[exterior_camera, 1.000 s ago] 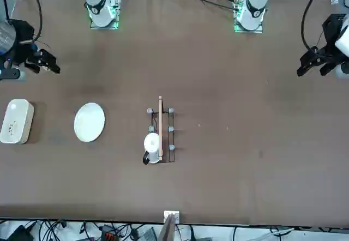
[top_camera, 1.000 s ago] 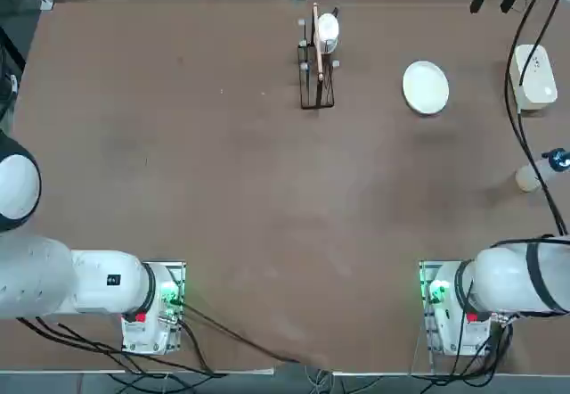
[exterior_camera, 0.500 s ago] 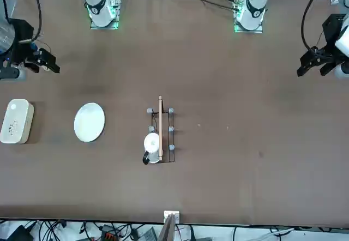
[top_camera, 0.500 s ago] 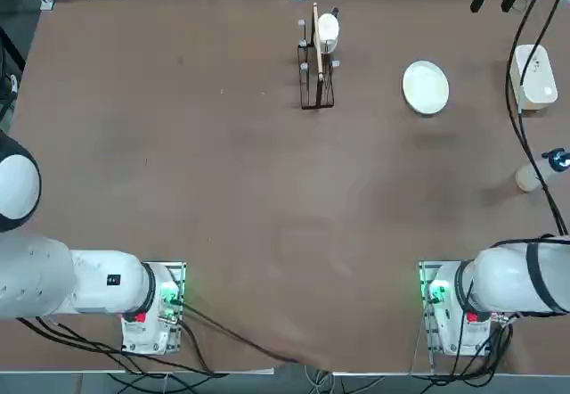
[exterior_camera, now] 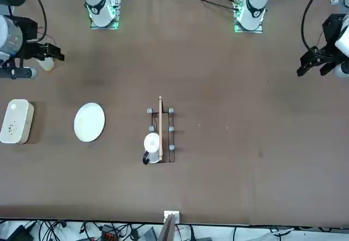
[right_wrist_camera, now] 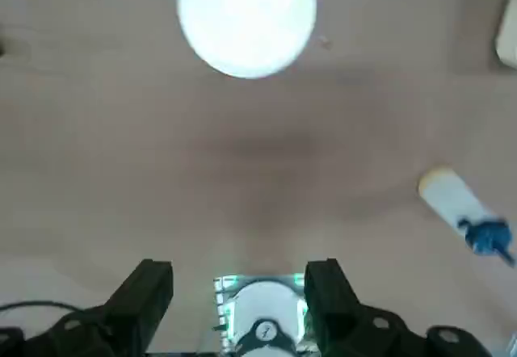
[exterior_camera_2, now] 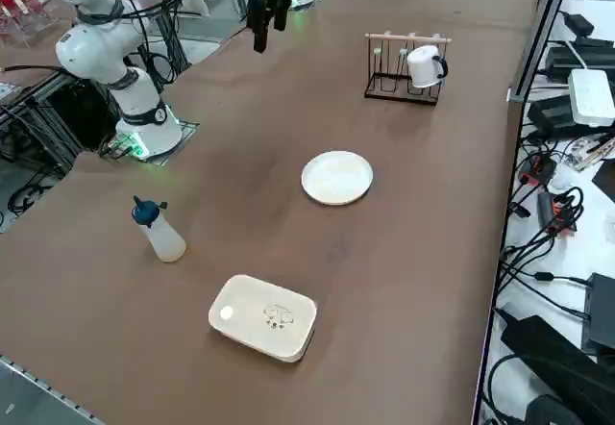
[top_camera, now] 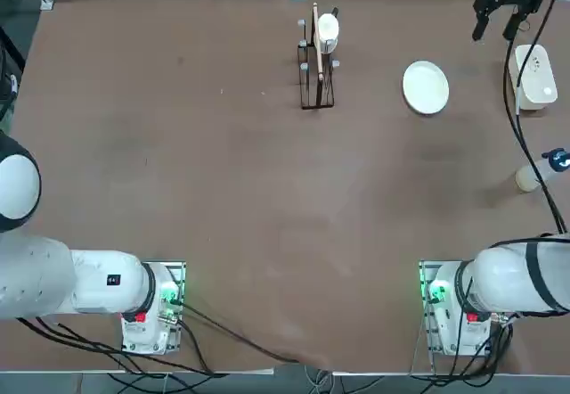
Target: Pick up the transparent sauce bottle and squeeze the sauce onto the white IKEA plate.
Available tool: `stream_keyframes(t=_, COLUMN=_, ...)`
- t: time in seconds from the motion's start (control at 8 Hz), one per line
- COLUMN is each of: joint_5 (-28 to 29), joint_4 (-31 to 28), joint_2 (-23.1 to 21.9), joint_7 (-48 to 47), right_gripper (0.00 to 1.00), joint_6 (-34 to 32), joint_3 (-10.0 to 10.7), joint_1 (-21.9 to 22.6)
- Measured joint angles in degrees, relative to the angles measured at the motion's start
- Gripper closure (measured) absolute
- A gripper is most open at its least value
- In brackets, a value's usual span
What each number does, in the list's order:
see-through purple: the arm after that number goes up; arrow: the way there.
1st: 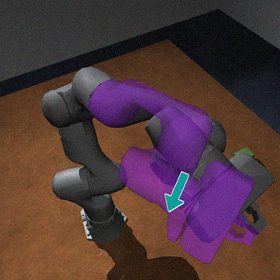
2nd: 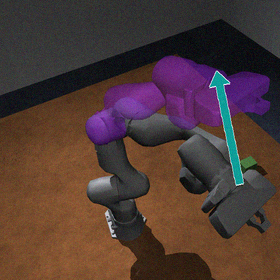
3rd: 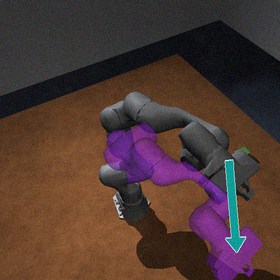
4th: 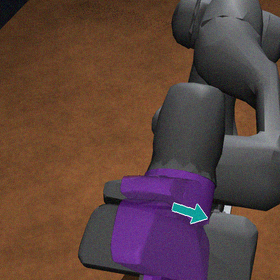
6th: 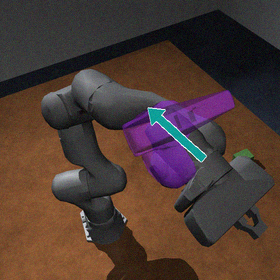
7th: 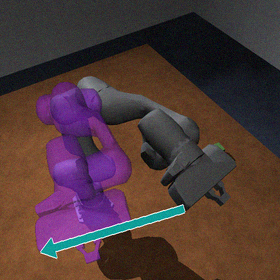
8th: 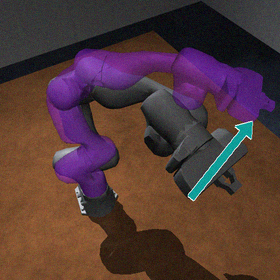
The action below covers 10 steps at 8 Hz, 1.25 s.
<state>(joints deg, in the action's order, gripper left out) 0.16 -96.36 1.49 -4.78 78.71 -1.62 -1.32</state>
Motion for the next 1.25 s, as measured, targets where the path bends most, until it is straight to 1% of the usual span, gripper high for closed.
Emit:
stream_keyframes(t=0.12, joint_5=-1.5, joint_4=0.0, joint_2=0.4, joint_7=-7.2, right_gripper=0.00, joint_6=-0.8, joint_3=0.1, joint_1=0.0)
stream_keyframes(t=0.38, joint_5=-7.9, joint_4=-0.1, joint_2=2.6, joint_7=-24.2, right_gripper=0.00, joint_6=-1.0, joint_3=-0.2, joint_1=0.6)
stream_keyframes(t=0.75, joint_5=-19.4, joint_4=-0.6, joint_2=10.2, joint_7=-47.1, right_gripper=0.00, joint_6=-1.0, joint_3=-0.4, joint_1=2.4)
stream_keyframes(t=0.88, joint_5=-24.7, joint_4=-1.5, joint_2=13.1, joint_7=-56.0, right_gripper=0.00, joint_6=-1.2, joint_3=-0.4, joint_1=2.9)
stream_keyframes(t=1.12, joint_5=-35.0, joint_4=-6.7, joint_2=17.6, joint_7=-75.5, right_gripper=0.00, joint_6=-1.3, joint_3=-0.4, joint_1=3.5)
stream_keyframes(t=1.25, joint_5=-39.0, joint_4=-9.8, joint_2=18.6, joint_7=-85.2, right_gripper=0.00, joint_6=-1.3, joint_3=-0.2, joint_1=3.5)
